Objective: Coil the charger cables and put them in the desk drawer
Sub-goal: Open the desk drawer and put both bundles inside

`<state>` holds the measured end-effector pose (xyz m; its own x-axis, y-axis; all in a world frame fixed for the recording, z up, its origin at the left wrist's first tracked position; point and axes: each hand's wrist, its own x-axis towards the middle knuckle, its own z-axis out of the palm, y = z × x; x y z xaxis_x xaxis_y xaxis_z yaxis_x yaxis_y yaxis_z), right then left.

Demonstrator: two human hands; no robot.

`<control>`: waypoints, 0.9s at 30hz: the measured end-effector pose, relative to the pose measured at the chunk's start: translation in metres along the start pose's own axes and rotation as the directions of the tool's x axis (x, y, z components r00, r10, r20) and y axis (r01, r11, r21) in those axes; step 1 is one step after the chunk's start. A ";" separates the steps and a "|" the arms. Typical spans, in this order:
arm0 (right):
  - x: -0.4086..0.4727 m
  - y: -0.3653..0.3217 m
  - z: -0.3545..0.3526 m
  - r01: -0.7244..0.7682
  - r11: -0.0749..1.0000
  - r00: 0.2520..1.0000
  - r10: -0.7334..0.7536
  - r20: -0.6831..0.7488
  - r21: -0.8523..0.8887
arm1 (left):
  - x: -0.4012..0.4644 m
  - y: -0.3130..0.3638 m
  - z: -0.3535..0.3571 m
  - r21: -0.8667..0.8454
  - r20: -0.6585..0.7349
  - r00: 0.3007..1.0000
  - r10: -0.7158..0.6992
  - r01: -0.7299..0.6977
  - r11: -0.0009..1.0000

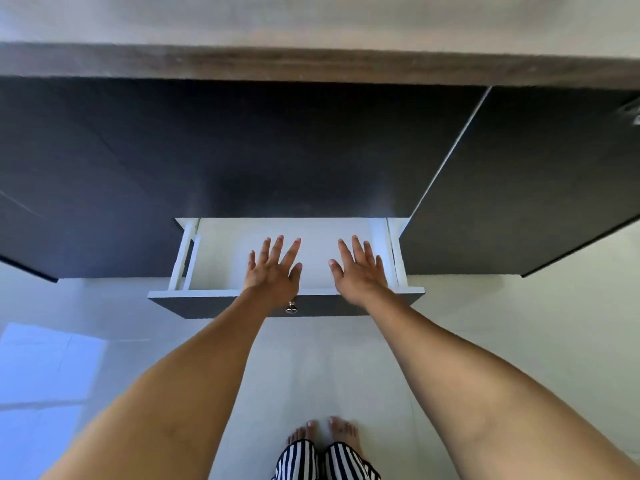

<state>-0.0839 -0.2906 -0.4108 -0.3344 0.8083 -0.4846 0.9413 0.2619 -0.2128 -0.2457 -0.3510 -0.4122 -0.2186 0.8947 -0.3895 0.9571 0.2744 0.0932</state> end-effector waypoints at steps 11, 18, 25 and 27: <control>-0.101 0.011 -0.145 -0.028 0.996 0.946 0.055 -0.319 0.087 | -0.060 0.077 -0.180 0.063 -0.143 0.961 0.237 -0.230 0.971; -0.133 0.023 -0.233 0.016 0.997 0.783 0.037 -0.620 0.079 | -0.075 0.124 -0.281 0.116 -0.240 0.886 0.396 -0.379 0.918; -0.137 0.031 -0.319 0.000 0.988 0.738 0.103 -0.667 0.153 | -0.052 0.129 -0.351 0.166 -0.210 0.882 0.422 -0.393 0.905; -0.134 0.037 -0.342 -0.018 0.986 0.774 0.118 -0.622 0.165 | -0.039 0.129 -0.367 0.170 -0.203 0.891 0.405 -0.376 0.911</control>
<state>0.0115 -0.2086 -0.0636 -0.1194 0.9846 0.1274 0.9268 0.1566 -0.3414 -0.1829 -0.2216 -0.0489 0.1545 0.9802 -0.1235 0.9864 -0.1459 0.0753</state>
